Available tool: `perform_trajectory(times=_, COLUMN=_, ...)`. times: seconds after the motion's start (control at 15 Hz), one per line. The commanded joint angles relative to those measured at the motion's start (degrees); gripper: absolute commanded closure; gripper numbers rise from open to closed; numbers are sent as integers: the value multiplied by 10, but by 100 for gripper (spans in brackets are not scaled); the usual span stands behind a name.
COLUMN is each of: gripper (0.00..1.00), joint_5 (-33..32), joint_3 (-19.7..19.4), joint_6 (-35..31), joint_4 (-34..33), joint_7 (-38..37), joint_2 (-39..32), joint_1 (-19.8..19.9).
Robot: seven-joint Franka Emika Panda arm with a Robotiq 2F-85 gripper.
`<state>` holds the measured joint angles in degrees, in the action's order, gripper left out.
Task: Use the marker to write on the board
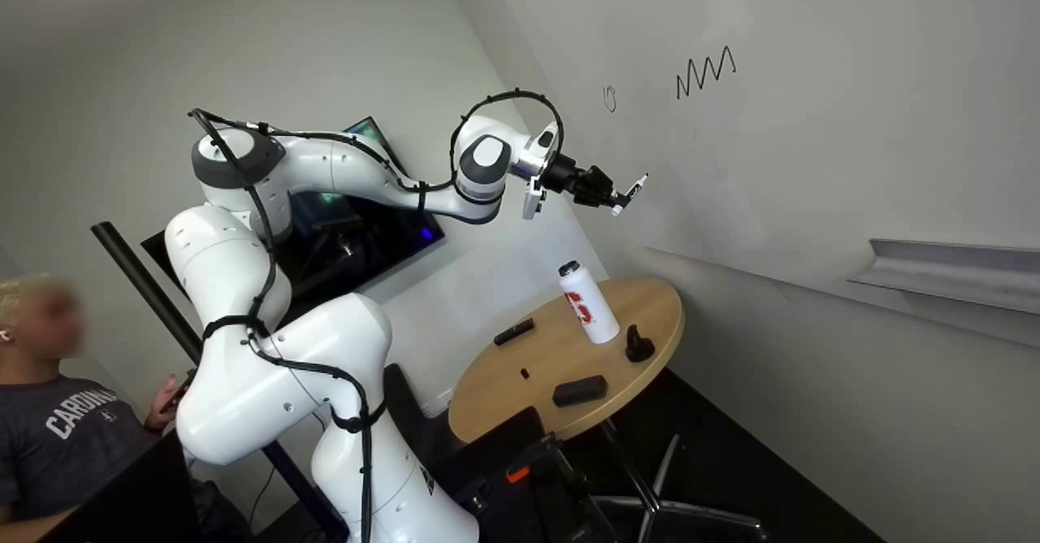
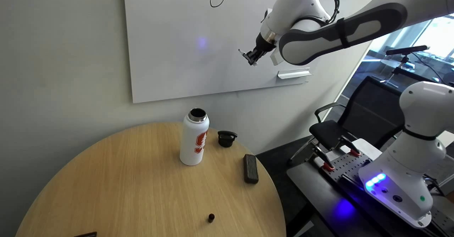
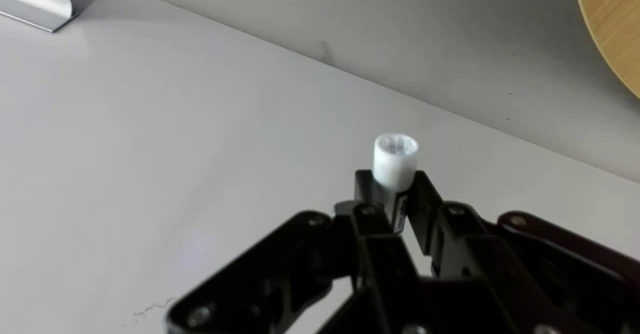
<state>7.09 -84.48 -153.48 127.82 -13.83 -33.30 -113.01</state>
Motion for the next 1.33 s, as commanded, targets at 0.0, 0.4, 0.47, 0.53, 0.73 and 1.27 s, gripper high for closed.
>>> perform_trajectory(times=0.0, gripper=95, joint_5=-30, joint_3=42, joint_6=11, joint_4=-35, joint_7=-16, joint_2=30, joint_1=54)
perform_trajectory(times=0.4, gripper=95, joint_5=-64, joint_3=98, joint_6=16, joint_4=-83, joint_7=-41, joint_2=29, joint_1=129)
perform_trajectory(times=0.47, gripper=95, joint_5=-70, joint_3=105, joint_6=18, joint_4=-89, joint_7=-48, joint_2=30, joint_1=139)
perform_trajectory(times=0.53, gripper=95, joint_5=-74, joint_3=112, joint_6=19, joint_4=-95, joint_7=-53, joint_2=31, joint_1=149)
perform_trajectory(times=0.73, gripper=95, joint_5=-87, joint_3=131, joint_6=18, joint_4=-108, joint_7=-70, joint_2=33, joint_1=173)
perform_trajectory(times=1.27, gripper=95, joint_5=-126, joint_3=126, joint_6=15, joint_4=-99, joint_7=-119, joint_2=58, joint_1=174)
